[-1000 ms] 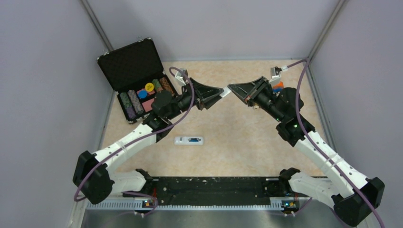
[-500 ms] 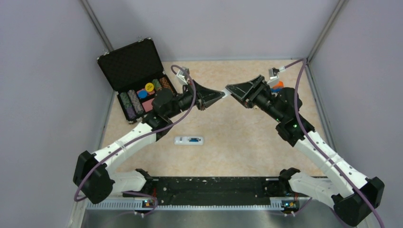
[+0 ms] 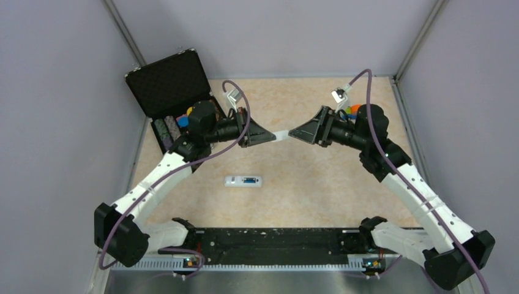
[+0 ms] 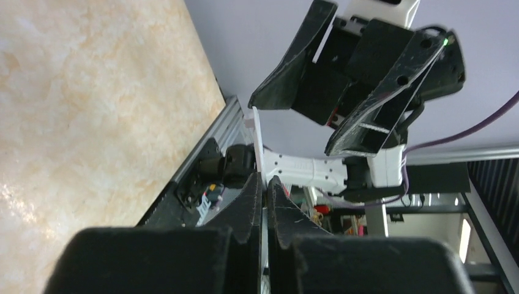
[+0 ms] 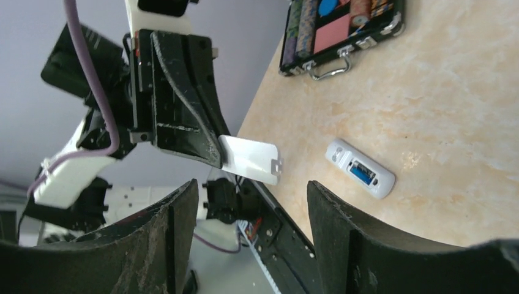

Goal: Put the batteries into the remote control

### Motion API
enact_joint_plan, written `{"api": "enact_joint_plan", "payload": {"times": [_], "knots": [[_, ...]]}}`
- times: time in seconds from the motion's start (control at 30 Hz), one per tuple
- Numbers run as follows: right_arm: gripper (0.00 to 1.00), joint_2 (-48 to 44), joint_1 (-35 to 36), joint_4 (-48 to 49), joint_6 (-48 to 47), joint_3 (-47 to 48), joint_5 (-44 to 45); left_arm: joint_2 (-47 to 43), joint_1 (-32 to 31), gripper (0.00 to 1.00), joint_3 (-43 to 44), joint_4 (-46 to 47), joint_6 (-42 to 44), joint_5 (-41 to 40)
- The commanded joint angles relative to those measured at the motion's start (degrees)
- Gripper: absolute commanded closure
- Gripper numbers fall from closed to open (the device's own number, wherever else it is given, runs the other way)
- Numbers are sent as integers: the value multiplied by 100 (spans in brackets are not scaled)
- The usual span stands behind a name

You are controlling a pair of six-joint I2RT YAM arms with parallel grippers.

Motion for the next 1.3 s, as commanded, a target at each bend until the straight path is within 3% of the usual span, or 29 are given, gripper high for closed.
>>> {"api": "enact_joint_plan", "payload": {"times": [0.0, 0.37, 0.8, 0.9, 1.17, 1.27], "knots": [[38, 370, -57, -223, -863, 485, -1175, -152, 85, 100, 196, -274, 487, 721], [65, 881, -54, -453, -1068, 470, -1479, -82, 165, 100, 170, -191, 446, 1063], [69, 682, -52, 912, -253, -176, -1868, 37, 159, 100, 92, 128, 224, 1293], [74, 689, -57, 1038, -80, -273, -1936, 16, 164, 100, 66, 154, 237, 1288], [75, 679, -55, 1371, 92, -352, -2012, 13, 167, 100, 12, 137, 249, 1259], [86, 689, -50, 1375, 113, -343, -1993, 20, 173, 100, 12, 94, 280, 1229]]}}
